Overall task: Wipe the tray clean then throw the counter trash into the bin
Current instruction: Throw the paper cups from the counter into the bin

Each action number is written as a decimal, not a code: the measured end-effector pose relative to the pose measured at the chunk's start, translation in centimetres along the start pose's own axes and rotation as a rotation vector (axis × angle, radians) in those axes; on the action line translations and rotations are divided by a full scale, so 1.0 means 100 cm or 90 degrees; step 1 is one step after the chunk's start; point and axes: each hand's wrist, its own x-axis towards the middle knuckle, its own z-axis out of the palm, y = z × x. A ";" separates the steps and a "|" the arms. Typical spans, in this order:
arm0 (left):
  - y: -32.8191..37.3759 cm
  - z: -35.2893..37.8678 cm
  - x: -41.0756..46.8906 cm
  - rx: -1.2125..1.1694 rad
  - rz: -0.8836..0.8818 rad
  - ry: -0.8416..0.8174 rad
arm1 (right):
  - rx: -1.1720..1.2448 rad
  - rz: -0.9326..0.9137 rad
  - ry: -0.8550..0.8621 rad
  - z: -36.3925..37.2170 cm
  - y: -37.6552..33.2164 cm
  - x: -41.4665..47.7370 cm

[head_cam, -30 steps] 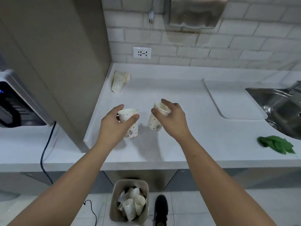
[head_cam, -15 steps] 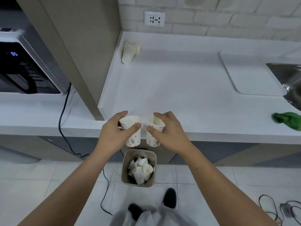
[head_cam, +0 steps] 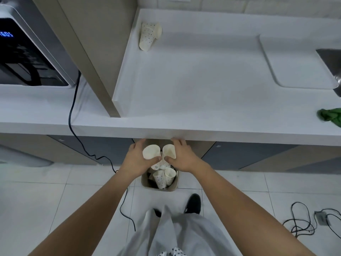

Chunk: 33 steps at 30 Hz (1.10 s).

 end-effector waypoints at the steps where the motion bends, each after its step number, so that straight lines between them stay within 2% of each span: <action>1: -0.002 0.002 0.000 0.012 -0.007 -0.011 | -0.016 0.005 -0.019 0.001 0.001 0.001; 7: -0.001 -0.002 -0.002 0.023 0.033 0.044 | 0.001 -0.042 0.018 -0.008 0.004 -0.003; 15: 0.046 -0.025 0.000 -0.062 0.136 0.142 | 0.111 -0.162 0.193 -0.057 -0.028 -0.013; 21: 0.078 -0.048 0.011 -0.089 0.185 0.180 | 0.188 -0.182 0.279 -0.095 -0.051 -0.012; 33: 0.146 -0.087 0.093 -0.080 0.204 0.261 | 0.235 -0.202 0.333 -0.181 -0.055 0.053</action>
